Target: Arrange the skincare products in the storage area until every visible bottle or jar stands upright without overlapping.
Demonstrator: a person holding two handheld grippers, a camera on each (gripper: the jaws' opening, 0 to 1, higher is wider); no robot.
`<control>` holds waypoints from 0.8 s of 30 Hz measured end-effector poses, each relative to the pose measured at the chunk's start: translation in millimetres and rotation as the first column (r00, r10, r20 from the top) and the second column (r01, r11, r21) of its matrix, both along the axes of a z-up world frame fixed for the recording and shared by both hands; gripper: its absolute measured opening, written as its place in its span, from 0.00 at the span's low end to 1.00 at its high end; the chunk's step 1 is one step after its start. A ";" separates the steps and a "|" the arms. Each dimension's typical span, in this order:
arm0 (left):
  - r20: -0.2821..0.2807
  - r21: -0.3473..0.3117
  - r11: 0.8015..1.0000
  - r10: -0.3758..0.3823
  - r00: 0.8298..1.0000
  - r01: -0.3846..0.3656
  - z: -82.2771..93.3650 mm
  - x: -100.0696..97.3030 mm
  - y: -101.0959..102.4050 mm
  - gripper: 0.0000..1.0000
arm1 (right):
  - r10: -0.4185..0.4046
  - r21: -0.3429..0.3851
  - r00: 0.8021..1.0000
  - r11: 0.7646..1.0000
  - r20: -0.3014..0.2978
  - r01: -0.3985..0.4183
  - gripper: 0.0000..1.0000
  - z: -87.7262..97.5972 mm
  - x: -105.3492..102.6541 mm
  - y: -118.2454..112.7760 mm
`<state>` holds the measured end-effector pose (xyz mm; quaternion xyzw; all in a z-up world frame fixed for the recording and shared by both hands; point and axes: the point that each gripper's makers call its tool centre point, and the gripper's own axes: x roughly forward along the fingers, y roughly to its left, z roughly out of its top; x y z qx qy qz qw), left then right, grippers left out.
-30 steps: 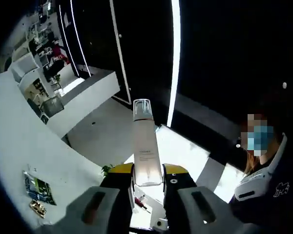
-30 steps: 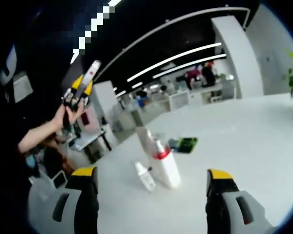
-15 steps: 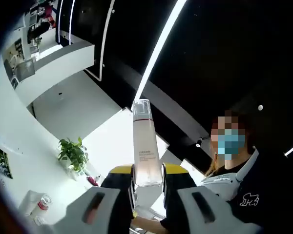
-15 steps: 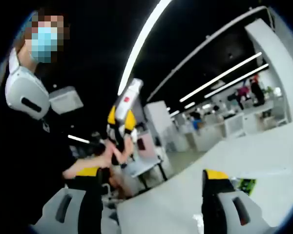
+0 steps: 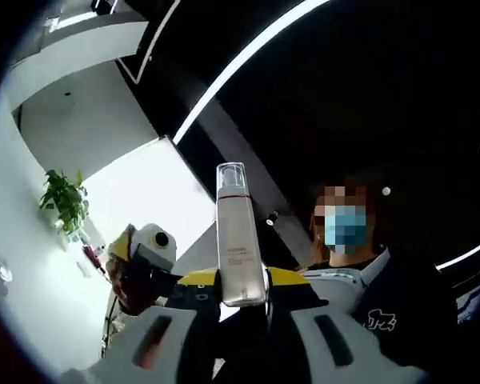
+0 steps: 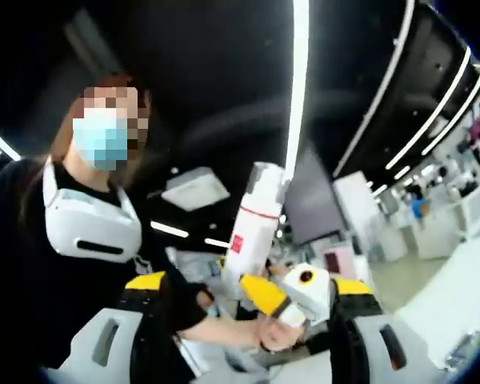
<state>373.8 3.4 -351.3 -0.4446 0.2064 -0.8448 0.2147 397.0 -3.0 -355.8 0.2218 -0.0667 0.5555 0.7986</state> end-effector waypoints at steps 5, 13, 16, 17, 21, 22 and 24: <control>0.000 0.006 0.999 -0.050 0.999 0.050 -1.1 -11.9 3.0 0.18 | 0.056 0.008 0.997 0.998 0.049 -0.056 0.63 12.0 -3.6 13.1; 0.000 0.001 0.992 -0.123 0.992 0.123 1.6 -29.6 13.3 0.18 | 0.118 0.061 0.989 0.991 0.086 -0.123 0.42 29.7 -14.6 19.8; 0.000 -0.005 0.991 -0.133 0.991 0.133 3.0 -32.7 15.9 0.18 | 0.138 0.053 0.984 0.988 0.114 -0.145 0.27 32.3 -23.1 26.6; 0.001 -0.005 0.990 -0.138 0.990 0.138 2.8 -33.4 16.1 0.18 | 0.139 0.048 0.983 0.988 0.119 -0.146 0.18 32.4 -24.4 27.9; -0.004 -0.010 0.989 -0.144 0.989 0.144 4.7 -35.2 19.4 0.18 | 0.130 0.043 0.984 0.990 0.122 -0.136 0.17 34.7 -27.8 28.6; -0.007 -0.010 0.989 -0.145 0.989 0.145 5.1 -35.0 19.7 0.18 | 0.127 0.043 0.985 0.990 0.121 -0.133 0.17 34.5 -28.0 28.5; -0.014 -0.013 0.989 -0.149 0.989 0.148 6.0 -34.7 20.5 0.18 | 0.116 0.041 0.985 0.992 0.129 -0.122 0.16 35.2 -29.7 29.5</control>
